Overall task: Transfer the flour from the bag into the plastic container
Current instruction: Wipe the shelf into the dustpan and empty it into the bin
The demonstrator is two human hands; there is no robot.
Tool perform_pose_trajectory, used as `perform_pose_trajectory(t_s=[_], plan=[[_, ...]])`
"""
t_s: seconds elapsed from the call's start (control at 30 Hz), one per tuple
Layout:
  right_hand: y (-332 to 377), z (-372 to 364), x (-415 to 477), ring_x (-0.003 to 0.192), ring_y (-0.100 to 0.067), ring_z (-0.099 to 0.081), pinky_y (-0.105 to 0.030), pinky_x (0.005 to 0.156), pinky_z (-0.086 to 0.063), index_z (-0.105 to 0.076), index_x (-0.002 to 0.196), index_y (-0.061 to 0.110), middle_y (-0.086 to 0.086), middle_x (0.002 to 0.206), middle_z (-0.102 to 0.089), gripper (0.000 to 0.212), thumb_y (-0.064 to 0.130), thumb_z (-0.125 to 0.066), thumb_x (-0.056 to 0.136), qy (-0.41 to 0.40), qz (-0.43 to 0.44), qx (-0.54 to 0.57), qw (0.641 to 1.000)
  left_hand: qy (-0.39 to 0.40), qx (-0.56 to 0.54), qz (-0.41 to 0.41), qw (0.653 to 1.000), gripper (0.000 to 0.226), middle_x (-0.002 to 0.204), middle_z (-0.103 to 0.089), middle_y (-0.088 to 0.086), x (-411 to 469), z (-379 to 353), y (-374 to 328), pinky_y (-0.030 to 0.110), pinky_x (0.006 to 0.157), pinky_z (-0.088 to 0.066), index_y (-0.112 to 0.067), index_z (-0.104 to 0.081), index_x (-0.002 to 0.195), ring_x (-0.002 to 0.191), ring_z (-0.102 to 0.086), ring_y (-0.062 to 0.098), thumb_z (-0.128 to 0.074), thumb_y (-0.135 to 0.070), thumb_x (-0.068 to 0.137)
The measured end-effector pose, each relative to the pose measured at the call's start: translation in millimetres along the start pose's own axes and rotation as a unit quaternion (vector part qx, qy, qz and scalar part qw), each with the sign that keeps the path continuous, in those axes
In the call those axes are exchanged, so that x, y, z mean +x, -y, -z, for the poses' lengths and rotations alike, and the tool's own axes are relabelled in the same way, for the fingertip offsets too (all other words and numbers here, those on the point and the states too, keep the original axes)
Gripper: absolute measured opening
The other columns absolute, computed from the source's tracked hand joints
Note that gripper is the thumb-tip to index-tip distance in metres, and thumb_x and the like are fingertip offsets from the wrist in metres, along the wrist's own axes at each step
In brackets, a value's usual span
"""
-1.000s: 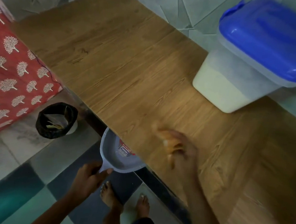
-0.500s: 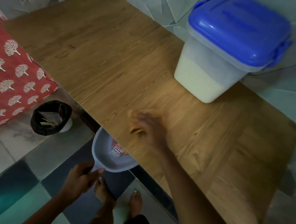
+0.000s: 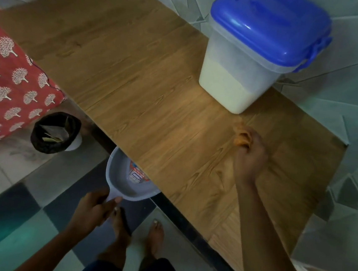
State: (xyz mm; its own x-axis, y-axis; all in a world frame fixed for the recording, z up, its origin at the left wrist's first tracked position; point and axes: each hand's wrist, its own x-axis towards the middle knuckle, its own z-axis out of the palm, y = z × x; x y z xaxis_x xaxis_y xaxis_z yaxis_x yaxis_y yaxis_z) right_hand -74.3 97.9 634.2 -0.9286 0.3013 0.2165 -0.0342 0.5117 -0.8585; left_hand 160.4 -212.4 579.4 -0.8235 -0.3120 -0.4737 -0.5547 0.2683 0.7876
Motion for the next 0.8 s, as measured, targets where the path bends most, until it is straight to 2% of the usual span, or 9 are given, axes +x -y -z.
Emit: perform_pose_trajectory(t_s=[0.1, 0.23, 0.37, 0.47, 0.53, 0.6, 0.67, 0.73, 0.8], plan=[[-50.6, -4.1, 29.0, 0.118, -0.029, -0.059, -0.038, 0.103, -0.044, -0.068, 0.125, 0.018, -0.008, 0.127, -0.067, 0.055, 0.031, -0.04, 0.079, -0.012, -0.029, -0.167, 0.986, -0.004, 0.004, 0.007, 1.0, 0.041, 0.044, -0.057, 0.006, -5.9, -7.0, -1.7, 0.026, 0.048, -0.043, -0.007, -0.057, 0.059, 0.039, -0.052, 0.017, -0.069, -0.024, 0.094], [-51.8, -54.2, 12.2, 0.139, -0.033, -0.039, -0.051, 0.113, -0.027, -0.056, 0.136, 0.026, -0.004, 0.15, -0.049, 0.054, 0.027, -0.048, 0.083, 0.108, 0.034, -0.334, 0.936, -0.006, -0.011, 0.022, 1.0, 0.041, 0.043, -0.054, 0.006, -8.8, -17.1, -0.6, 0.029, 0.048, -0.04, -0.005, -0.055, 0.059, 0.04, -0.048, 0.017, -0.07, -0.022, 0.093], [-11.2, -91.7, -29.1, 0.143, -0.027, -0.037, -0.05, 0.117, -0.025, -0.056, 0.137, 0.028, 0.0, 0.15, -0.048, 0.054, 0.019, -0.06, 0.084, 0.267, 0.179, -0.277, 0.905, -0.009, -0.021, 0.032, 0.999, 0.041, 0.041, -0.052, 0.006, -8.2, -20.9, -2.0, 0.03, 0.048, -0.039, -0.008, -0.054, 0.056, 0.04, -0.046, 0.017, -0.07, -0.017, 0.093], [8.8, -100.7, -88.2, 0.142, -0.015, -0.038, -0.044, 0.121, -0.021, -0.058, 0.135, 0.031, 0.008, 0.148, -0.051, 0.054, 0.017, -0.068, 0.084, 0.397, 0.313, -0.175, 0.845, -0.002, -0.02, 0.027, 0.999, 0.045, 0.041, -0.053, 0.008, -7.6, -19.7, -1.8, 0.031, 0.05, -0.042, -0.008, -0.054, 0.055, 0.039, -0.048, 0.018, -0.07, -0.023, 0.094], [12.3, -92.5, -122.0, 0.145, -0.011, -0.035, -0.039, 0.124, -0.017, -0.056, 0.137, 0.028, 0.008, 0.149, -0.05, 0.059, 0.01, -0.066, 0.083, 0.509, 0.315, -0.085, 0.796, 0.002, -0.022, 0.023, 0.999, 0.049, 0.041, -0.054, 0.009, -7.8, -19.5, 0.8, 0.029, 0.052, -0.043, -0.009, -0.053, 0.054, 0.038, -0.05, 0.017, -0.071, -0.033, 0.092], [10.7, -74.8, -140.6, 0.142, -0.011, -0.041, -0.04, 0.122, -0.025, -0.059, 0.137, 0.024, 0.004, 0.146, -0.054, 0.061, 0.003, -0.056, 0.08, 0.574, 0.239, 0.006, 0.783, 0.001, -0.022, 0.016, 1.0, 0.051, 0.04, -0.053, 0.008, -9.8, -20.5, 3.1, 0.027, 0.051, -0.041, -0.009, -0.052, 0.053, 0.038, -0.049, 0.016, -0.07, -0.041, 0.087], [14.9, -50.0, -144.8, 0.123, -0.018, -0.059, -0.045, 0.108, -0.044, -0.067, 0.126, 0.015, -0.004, 0.129, -0.065, 0.052, -0.003, -0.05, 0.08, 0.535, 0.049, 0.144, 0.831, 0.0, -0.017, 0.004, 1.0, 0.05, 0.04, -0.052, 0.007, -12.9, -23.5, 5.1, 0.027, 0.051, -0.04, -0.011, -0.053, 0.052, 0.038, -0.048, 0.016, -0.07, -0.042, 0.087], [20.5, -23.5, -135.1, 0.099, -0.023, -0.067, -0.041, 0.089, -0.053, -0.071, 0.113, 0.003, -0.013, 0.109, -0.071, 0.038, -0.007, -0.05, 0.083, 0.385, -0.124, 0.261, 0.877, -0.004, 0.0, -0.009, 1.0, 0.047, 0.041, -0.052, 0.006, -20.8, -28.6, 6.7, 0.028, 0.052, -0.04, -0.017, -0.055, 0.05, 0.038, -0.049, 0.015, -0.072, -0.036, 0.089], [21.1, 3.6, -111.4, 0.089, -0.02, -0.068, -0.033, 0.08, -0.053, -0.072, 0.108, 0.002, -0.011, 0.101, -0.073, 0.029, -0.006, -0.053, 0.088, 0.219, -0.113, 0.251, 0.936, -0.001, 0.008, -0.019, 1.0, 0.045, 0.041, -0.054, 0.005, -30.3, -34.6, 12.9, 0.03, 0.051, -0.041, -0.021, -0.056, 0.051, 0.039, -0.051, 0.014, -0.072, -0.033, 0.091]])
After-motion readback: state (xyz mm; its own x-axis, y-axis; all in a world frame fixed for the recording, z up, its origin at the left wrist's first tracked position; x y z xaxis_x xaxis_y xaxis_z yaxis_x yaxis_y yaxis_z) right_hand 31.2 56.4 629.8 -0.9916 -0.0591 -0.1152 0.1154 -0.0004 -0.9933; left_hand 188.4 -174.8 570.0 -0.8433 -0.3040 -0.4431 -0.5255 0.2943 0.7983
